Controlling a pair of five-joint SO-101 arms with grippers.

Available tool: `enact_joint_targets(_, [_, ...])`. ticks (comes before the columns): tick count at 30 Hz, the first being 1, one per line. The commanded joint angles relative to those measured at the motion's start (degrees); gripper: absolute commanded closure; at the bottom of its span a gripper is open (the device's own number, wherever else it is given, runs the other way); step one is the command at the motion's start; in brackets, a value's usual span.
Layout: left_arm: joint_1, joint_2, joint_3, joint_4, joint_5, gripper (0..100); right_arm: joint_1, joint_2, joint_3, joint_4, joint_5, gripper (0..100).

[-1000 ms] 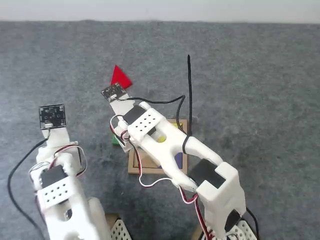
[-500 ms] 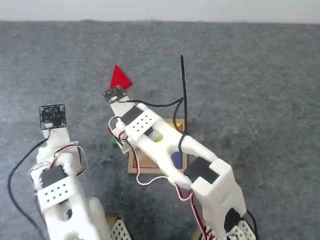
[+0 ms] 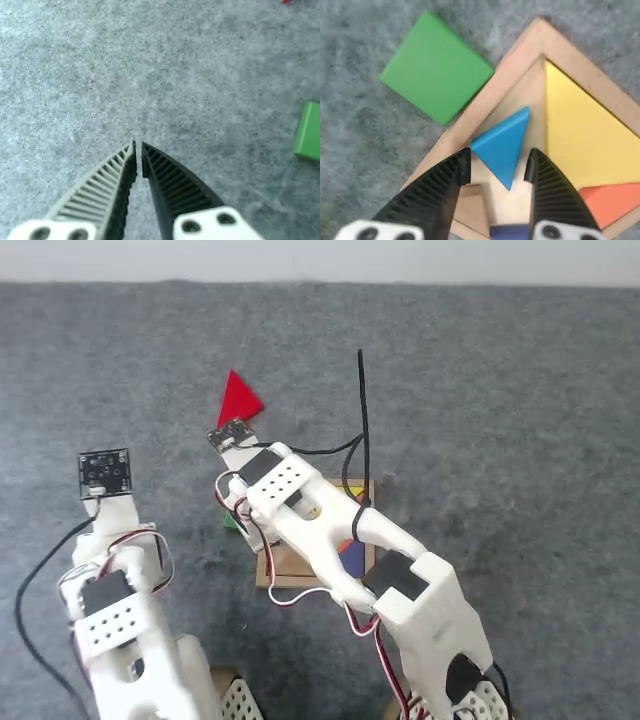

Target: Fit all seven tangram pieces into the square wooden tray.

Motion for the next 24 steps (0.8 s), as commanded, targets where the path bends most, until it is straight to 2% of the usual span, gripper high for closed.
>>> enact_joint_targets(1, [-0.09, -1.41, -2.86, -1.23, 0.18, 98, 1.10, 0.57, 0.26, 1.27, 0.97, 80.8])
enact_joint_targets(16, [-0.09, -1.41, -2.86, -1.23, 0.18, 98, 0.13, -4.35, -3.34, 3.12, 1.93, 81.0])
enact_joint_targets(24, [-0.09, -1.41, -2.86, -1.23, 0.18, 98, -1.36, -5.23, -4.22, 1.71, -1.49, 81.1])
